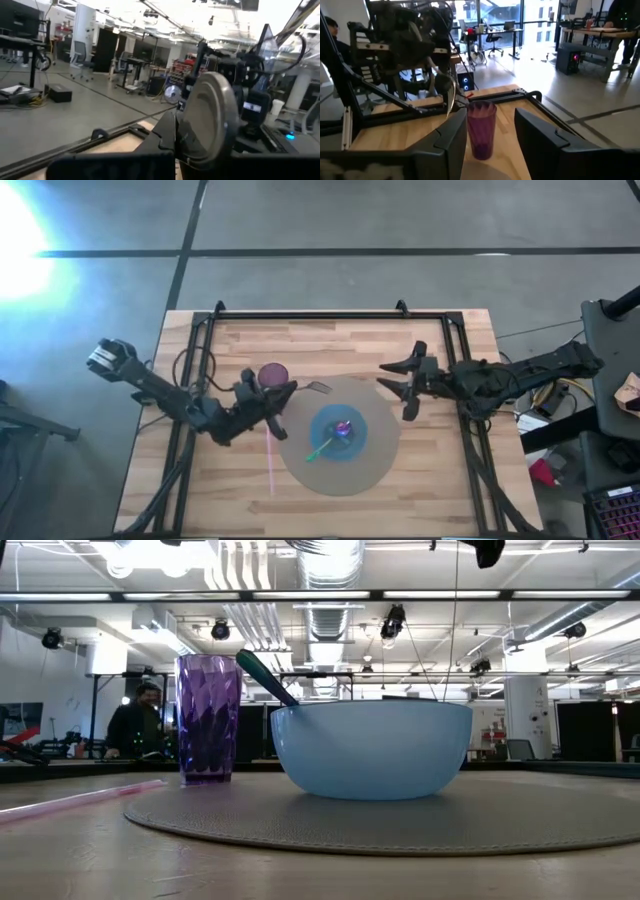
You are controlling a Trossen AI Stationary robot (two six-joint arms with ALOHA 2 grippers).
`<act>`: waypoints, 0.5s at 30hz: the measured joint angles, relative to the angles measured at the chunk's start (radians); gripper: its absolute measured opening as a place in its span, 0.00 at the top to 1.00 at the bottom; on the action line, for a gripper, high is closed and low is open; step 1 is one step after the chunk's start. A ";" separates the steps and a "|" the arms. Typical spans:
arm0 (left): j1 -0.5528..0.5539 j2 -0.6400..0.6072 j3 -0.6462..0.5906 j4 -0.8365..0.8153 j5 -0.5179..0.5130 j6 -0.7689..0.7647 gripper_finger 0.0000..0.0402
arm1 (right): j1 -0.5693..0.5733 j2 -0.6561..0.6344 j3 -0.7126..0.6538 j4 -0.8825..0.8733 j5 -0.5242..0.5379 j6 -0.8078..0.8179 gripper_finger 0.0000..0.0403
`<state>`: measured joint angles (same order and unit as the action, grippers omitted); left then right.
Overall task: Pick & Place Utensil
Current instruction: Put the purple spoon into the bowl
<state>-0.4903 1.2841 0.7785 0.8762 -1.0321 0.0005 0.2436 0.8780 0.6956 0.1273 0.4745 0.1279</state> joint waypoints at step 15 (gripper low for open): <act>-0.059 0.224 0.084 -0.002 -0.150 -0.194 1.00 | 0.000 -0.159 0.000 -0.155 0.001 -0.018 0.58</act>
<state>-0.5497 1.5084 0.8626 0.8745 -1.1820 -0.1934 0.2438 0.7194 0.6956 -0.0275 0.4753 0.1100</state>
